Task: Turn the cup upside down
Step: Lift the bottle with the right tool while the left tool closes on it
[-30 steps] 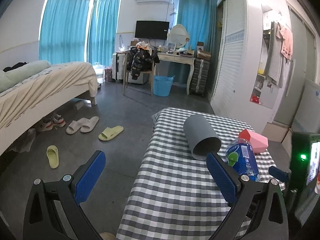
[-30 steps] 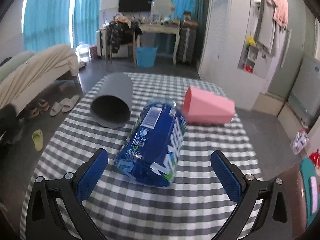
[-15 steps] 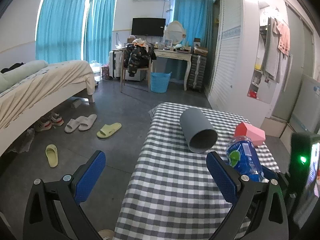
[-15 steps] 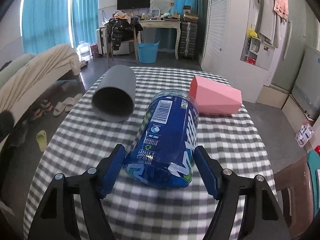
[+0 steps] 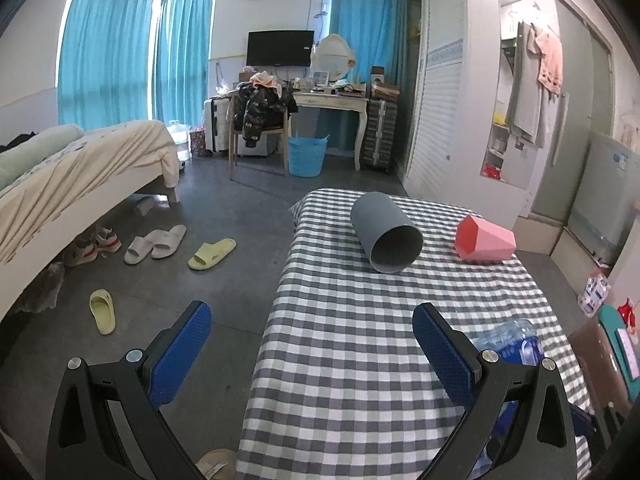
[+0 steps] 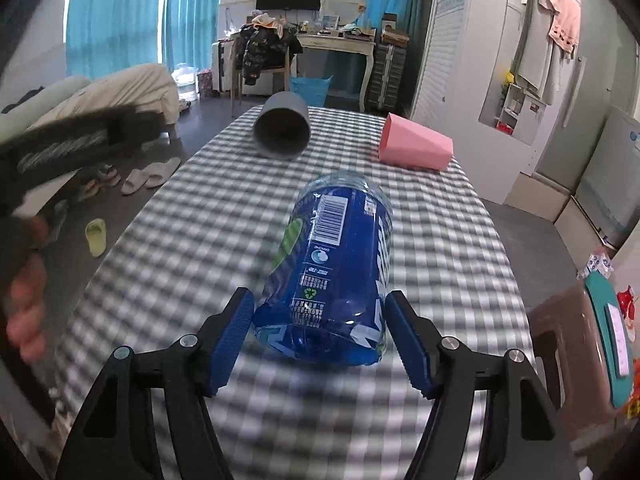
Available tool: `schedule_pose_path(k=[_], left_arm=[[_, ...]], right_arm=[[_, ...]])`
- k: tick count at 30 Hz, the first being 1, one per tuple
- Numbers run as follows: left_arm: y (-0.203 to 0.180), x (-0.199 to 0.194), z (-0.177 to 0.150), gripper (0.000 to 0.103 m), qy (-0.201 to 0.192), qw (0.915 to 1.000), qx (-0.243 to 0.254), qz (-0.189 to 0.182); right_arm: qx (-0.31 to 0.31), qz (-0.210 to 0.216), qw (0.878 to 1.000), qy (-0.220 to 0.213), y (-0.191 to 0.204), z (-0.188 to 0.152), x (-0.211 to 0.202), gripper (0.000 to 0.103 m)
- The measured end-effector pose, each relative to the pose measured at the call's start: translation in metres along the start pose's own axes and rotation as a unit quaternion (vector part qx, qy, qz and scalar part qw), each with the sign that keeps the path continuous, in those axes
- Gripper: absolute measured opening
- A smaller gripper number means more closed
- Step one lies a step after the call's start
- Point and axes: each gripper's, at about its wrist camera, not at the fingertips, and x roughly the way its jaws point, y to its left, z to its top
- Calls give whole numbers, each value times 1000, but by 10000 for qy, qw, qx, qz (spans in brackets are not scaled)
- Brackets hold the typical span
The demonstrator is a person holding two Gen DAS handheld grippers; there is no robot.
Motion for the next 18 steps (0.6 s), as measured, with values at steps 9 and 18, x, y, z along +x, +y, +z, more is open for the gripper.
schedule_pose_path(k=[9, 18], left_arm=[[-7, 2, -3, 103, 81, 9999, 48, -44], [-28, -7, -16, 103, 578, 9980, 179, -152]], right_arm=[[-86, 243, 9996, -67, -6, -5, -27, 84], [16, 362, 9988, -321, -75, 36, -64, 94]])
